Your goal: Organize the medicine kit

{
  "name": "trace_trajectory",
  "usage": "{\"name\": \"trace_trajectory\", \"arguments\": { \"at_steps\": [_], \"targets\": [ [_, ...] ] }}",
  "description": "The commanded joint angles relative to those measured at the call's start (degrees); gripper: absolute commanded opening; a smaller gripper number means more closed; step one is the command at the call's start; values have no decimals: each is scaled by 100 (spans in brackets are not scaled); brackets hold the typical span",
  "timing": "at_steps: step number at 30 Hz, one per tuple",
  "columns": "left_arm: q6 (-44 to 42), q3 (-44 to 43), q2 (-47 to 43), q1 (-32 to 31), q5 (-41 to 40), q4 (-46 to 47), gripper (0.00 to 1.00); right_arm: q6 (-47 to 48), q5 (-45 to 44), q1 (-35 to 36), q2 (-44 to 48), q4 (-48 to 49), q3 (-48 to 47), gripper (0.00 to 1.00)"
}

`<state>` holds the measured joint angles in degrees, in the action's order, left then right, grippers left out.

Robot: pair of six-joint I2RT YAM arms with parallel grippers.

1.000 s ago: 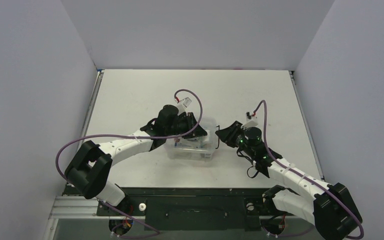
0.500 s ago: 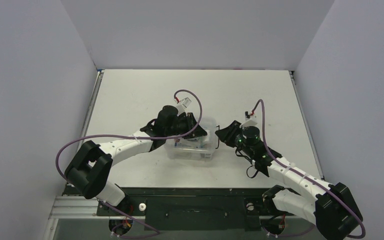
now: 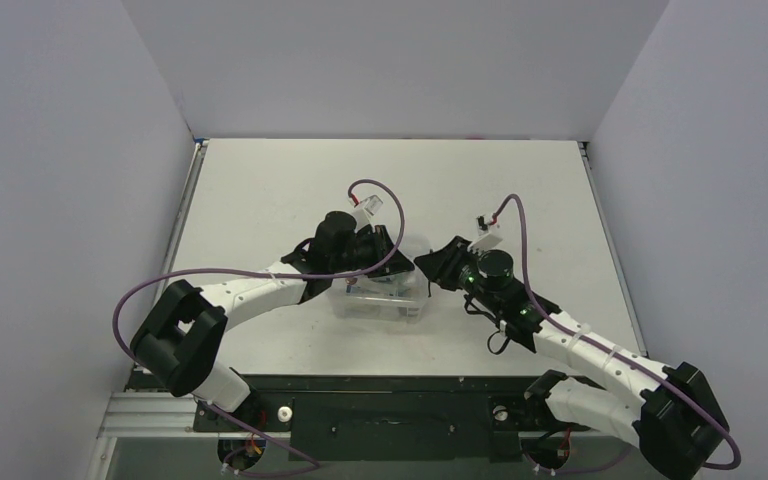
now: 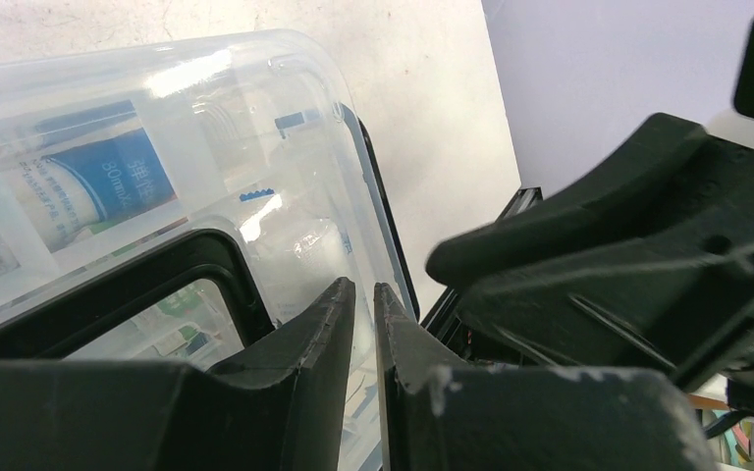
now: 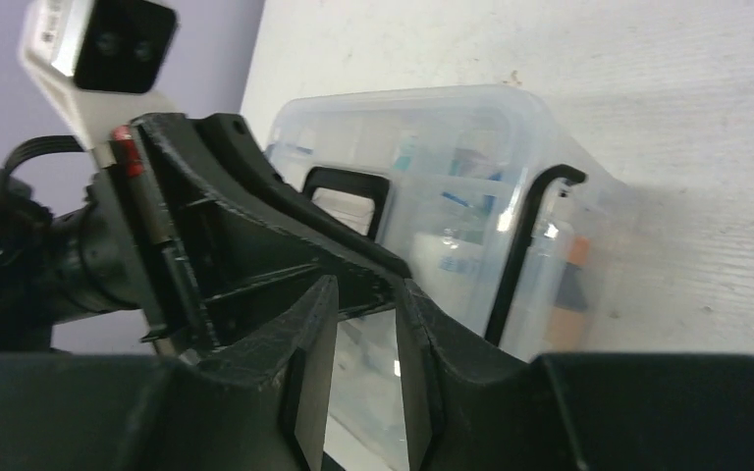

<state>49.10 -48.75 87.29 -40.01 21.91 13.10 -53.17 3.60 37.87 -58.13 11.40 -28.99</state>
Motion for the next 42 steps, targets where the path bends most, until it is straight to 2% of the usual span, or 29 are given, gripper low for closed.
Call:
{"name": "trace_trajectory", "arguments": {
  "at_steps": [1, 6, 13, 18, 20, 24, 29, 30, 32, 37, 42],
  "targets": [
    [-322, 353, 343, 33, -326, -1115, 14, -6, 22, 135, -19, 397, -323, 25],
    [-330, 386, 275, 30, -322, -1114, 14, 53, -79, 179, 39, 291, -322, 25],
    [-343, 242, 109, 29, -257, -1181, 14, 354, -469, 149, 386, -353, -422, 26],
    [-443, -79, -152, 33, -330, -1640, 18, 670, -698, 90, 736, -812, -540, 30],
    [-498, -199, -287, 29, -452, -1826, 22, 856, -793, 54, 888, -1049, -641, 34],
    [-658, -454, -634, 39, -717, -2269, 32, 1303, -1211, -58, 1206, -1982, -918, 51],
    [-971, -868, -1162, 97, -1091, -3056, 43, 1824, -1516, -178, 1528, -2761, -1238, 62],
    [-1020, -919, -1232, 98, -1233, -3163, 44, 1870, -1618, -189, 1606, -2956, -1306, 73],
    [-1149, -1059, -1457, 111, -1496, -3452, 49, 1946, -1810, -210, 1712, -3242, -1400, 81],
    [-1425, -1382, -2014, 133, -2200, -4228, 59, 1957, -2171, -217, 2081, -3727, -1468, 84],
    [-1595, -1401, -2510, 136, -2821, -4741, 60, 1888, -2294, -220, 2522, -4082, -1411, 86]
  ]
}}
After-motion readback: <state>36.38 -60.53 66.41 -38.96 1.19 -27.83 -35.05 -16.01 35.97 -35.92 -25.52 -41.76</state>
